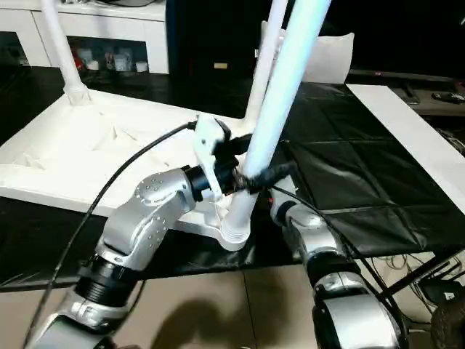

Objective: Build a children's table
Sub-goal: Rotate table base

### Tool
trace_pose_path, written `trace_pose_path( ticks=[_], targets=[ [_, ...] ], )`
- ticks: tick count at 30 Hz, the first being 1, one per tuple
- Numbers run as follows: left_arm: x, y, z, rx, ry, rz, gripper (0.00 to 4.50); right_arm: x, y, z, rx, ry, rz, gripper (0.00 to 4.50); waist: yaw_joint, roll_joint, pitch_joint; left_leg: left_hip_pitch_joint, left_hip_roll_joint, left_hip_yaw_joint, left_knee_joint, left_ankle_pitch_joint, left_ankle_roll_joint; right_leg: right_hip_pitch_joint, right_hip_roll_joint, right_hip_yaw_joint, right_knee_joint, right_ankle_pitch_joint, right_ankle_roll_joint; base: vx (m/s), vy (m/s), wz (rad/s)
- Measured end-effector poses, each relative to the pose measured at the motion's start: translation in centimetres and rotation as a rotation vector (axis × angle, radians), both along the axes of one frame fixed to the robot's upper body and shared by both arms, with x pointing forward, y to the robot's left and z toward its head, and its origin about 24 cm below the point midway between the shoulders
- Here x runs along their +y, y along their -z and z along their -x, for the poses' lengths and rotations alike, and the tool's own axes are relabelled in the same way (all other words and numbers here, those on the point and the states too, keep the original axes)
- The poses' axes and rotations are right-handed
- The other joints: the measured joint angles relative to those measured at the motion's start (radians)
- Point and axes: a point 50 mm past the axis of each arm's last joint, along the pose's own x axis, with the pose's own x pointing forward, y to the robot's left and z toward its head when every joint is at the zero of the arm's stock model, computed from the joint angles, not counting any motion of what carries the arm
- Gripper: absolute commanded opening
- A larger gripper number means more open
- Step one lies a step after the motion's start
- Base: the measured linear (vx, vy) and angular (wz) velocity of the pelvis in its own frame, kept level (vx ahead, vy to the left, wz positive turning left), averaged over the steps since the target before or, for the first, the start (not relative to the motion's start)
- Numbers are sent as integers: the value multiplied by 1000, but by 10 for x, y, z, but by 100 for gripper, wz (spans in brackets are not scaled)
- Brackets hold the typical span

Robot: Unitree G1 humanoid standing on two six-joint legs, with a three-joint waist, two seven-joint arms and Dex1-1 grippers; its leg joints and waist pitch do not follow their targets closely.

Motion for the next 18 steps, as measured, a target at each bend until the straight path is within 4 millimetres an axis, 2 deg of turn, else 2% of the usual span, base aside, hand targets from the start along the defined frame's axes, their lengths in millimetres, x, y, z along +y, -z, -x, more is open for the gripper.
trace_pose_path(
  ticks=[3,5,9,11,12,14,15,18],
  targets=[
    [31,21,4,35,12,-101,446,-21,-10,7,-60,36,-5,450,13,6,1,1,0,0,0,0,0,0,0,0,0,0,0,0,0,0],
    [43,30,7,69,20,-135,446,-30,-12,12,-72,42,-5,450,17,7,2,0,0,0,0,0,0,0,0,0,0,0,0,0,0,0],
    [67,33,6,77,36,-234,446,-29,-22,22,-144,-28,9,450,19,12,5,2,0,0,0,0,0,2,0,0,0,0,0,0,0,0],
    [77,35,1,56,48,-319,446,-34,-26,28,-169,-59,44,450,24,17,7,3,-1,0,0,0,0,3,0,1,-1,-1,2,0,0,0],
    [85,37,-2,49,42,-370,429,-38,-29,30,-182,-73,63,450,24,22,7,3,-1,0,0,0,0,3,0,1,-1,-1,3,0,0,0],
    [92,42,-7,47,61,-454,429,-44,-34,35,-190,-110,92,450,28,27,7,3,-1,0,0,0,0,3,-1,1,-2,-2,6,0,0,0],
    [94,45,-10,47,73,-486,410,-48,-36,40,-183,-151,109,450,30,30,6,2,-1,0,0,0,0,3,-1,1,-2,-2,6,0,0,0],
    [93,50,-15,39,114,-522,392,-51,-40,50,-142,-272,133,450,39,37,5,2,-2,0,-1,0,1,4,-1,1,-2,-1,3,0,0,0]
  ],
)
